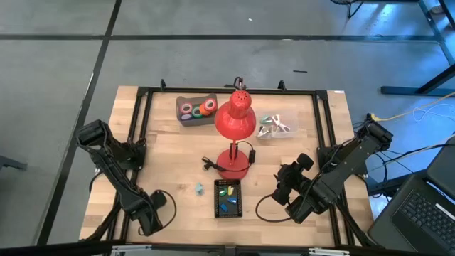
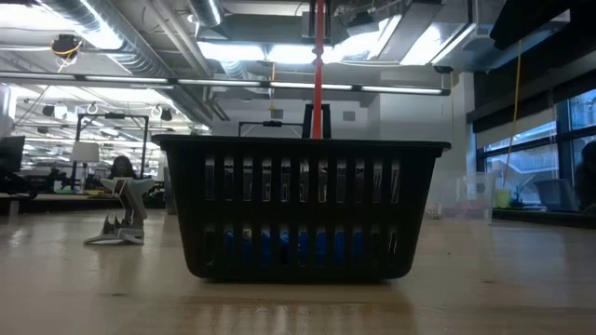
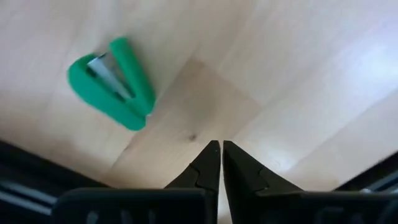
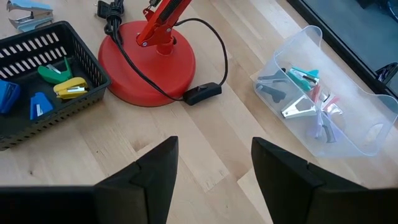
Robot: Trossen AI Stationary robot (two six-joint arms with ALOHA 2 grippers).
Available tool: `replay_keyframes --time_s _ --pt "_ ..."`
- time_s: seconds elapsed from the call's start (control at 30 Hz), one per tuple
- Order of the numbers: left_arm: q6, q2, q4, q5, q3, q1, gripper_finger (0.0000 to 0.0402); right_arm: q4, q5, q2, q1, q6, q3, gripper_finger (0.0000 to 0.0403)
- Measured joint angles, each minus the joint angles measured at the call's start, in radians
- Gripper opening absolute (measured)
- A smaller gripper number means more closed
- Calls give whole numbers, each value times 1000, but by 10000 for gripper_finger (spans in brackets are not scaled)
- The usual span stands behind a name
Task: Pick and place Stapler, Stapler remover, tape
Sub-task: Put the green stapler into the black bin
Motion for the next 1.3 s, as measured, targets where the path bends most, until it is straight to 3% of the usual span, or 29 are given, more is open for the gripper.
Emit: replay_keyframes --time_s 0.2,0.47,0.73,1.0,1.3 --pt "2 0 13 27 0 0 8 -1 0 0 0 0 0 205" --pt "-158 -4 82 95 1 -34 15 -2 0 0 0 0 0 205" --pt "-222 -4 -39 -12 4 -70 95 -2 0 0 0 0 0 205" --pt "-343 -4 -207 11 0 -46 170 -2 0 0 0 0 0 205" --pt "-388 -4 -202 -82 0 -37 223 -2 1 0 0 0 0 205"
